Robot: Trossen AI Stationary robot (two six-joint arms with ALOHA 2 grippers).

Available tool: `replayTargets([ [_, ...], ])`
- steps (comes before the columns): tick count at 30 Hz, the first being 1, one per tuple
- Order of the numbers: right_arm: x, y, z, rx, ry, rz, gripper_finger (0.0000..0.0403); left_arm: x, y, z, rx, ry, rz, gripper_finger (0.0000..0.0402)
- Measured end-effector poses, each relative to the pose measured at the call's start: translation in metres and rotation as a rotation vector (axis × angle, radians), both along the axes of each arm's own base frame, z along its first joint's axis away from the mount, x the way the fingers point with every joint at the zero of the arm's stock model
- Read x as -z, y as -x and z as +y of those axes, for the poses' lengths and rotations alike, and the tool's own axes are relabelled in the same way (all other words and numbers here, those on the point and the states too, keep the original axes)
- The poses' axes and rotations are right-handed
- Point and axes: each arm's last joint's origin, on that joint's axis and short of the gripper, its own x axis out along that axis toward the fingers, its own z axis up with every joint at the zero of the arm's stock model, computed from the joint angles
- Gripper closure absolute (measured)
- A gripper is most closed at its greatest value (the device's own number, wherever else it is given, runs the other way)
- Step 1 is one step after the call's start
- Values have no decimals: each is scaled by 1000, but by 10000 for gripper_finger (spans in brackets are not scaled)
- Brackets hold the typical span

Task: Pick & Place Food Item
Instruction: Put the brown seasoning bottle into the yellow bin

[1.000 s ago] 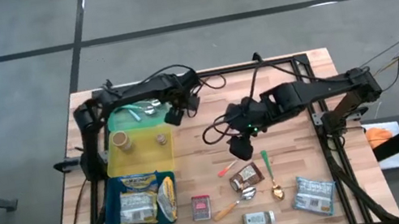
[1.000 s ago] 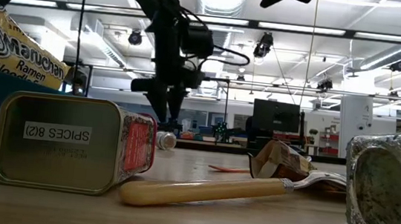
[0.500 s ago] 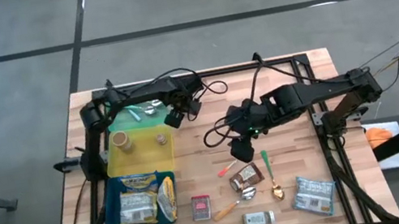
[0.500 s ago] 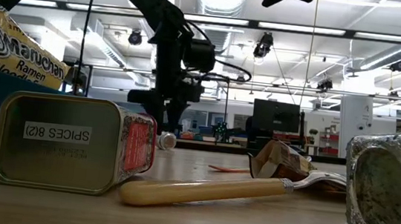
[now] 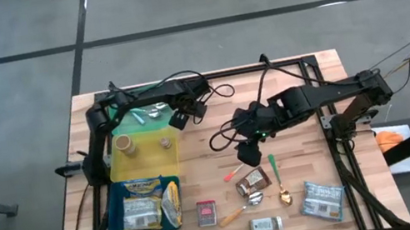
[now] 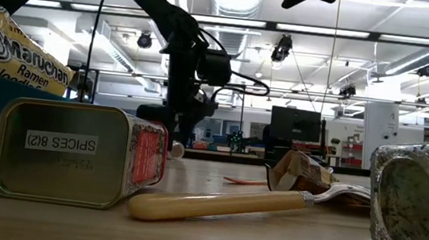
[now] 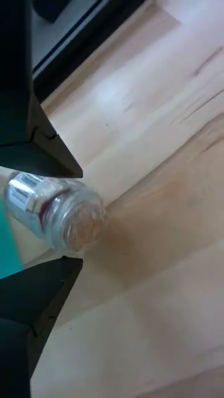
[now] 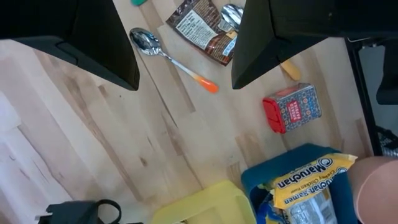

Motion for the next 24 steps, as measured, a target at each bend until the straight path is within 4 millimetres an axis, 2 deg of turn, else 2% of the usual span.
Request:
replayTargets([
  [10, 0, 0, 0, -1, 0, 5, 147, 13, -3, 0, 73, 1, 53, 183],
  [20, 1, 1, 0, -1, 1, 11, 147, 13, -4, 1, 81, -43, 61, 277],
  [24, 1, 1, 0, -2, 1, 11, 147, 13, -4, 0, 82, -42, 61, 292],
])
